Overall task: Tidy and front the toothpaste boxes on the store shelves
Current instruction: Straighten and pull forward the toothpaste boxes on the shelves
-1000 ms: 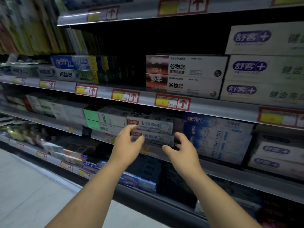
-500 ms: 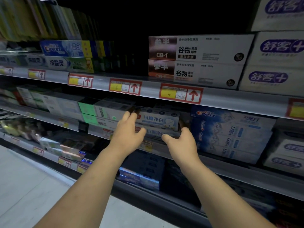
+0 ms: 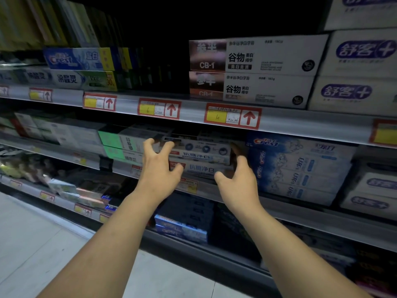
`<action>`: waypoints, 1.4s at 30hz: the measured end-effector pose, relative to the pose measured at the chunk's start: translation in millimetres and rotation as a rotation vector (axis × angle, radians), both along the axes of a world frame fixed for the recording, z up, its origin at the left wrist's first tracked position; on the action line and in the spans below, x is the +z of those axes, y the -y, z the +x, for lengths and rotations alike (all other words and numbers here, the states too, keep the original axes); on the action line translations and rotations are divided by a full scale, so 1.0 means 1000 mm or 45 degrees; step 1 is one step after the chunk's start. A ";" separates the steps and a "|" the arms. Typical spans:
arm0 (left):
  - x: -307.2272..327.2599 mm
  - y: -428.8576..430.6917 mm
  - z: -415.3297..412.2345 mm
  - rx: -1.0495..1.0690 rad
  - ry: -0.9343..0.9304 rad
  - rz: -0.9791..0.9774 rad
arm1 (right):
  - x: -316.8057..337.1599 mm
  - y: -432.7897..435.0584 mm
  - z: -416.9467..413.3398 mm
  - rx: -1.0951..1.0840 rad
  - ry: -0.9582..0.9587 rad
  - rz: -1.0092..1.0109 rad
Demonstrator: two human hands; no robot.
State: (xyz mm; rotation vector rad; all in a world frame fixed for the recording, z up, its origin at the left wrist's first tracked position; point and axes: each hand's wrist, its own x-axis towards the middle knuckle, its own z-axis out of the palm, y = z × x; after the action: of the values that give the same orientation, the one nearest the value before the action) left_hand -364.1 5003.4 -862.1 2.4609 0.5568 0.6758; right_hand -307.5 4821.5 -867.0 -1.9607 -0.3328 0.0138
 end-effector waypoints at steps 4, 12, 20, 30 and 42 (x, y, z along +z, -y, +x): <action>0.001 0.002 -0.002 0.000 0.133 -0.162 | -0.004 -0.001 -0.007 -0.018 0.051 0.060; -0.004 0.004 -0.007 0.037 0.422 -0.414 | -0.004 0.000 -0.011 -0.053 0.006 0.262; 0.006 0.011 -0.020 0.105 0.639 -0.612 | 0.011 0.014 -0.021 -0.104 0.025 0.318; 0.027 0.037 -0.053 0.057 0.681 -0.829 | 0.044 0.062 -0.045 -0.008 0.013 0.403; 0.066 0.059 -0.074 -0.056 0.796 -0.980 | 0.076 0.088 -0.060 0.065 0.038 0.412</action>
State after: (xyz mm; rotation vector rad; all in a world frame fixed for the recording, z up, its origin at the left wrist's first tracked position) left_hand -438.2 4944.5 -795.7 1.4462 0.4013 0.9398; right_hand -367.2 4733.5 -791.1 -1.6334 -0.3796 -0.0342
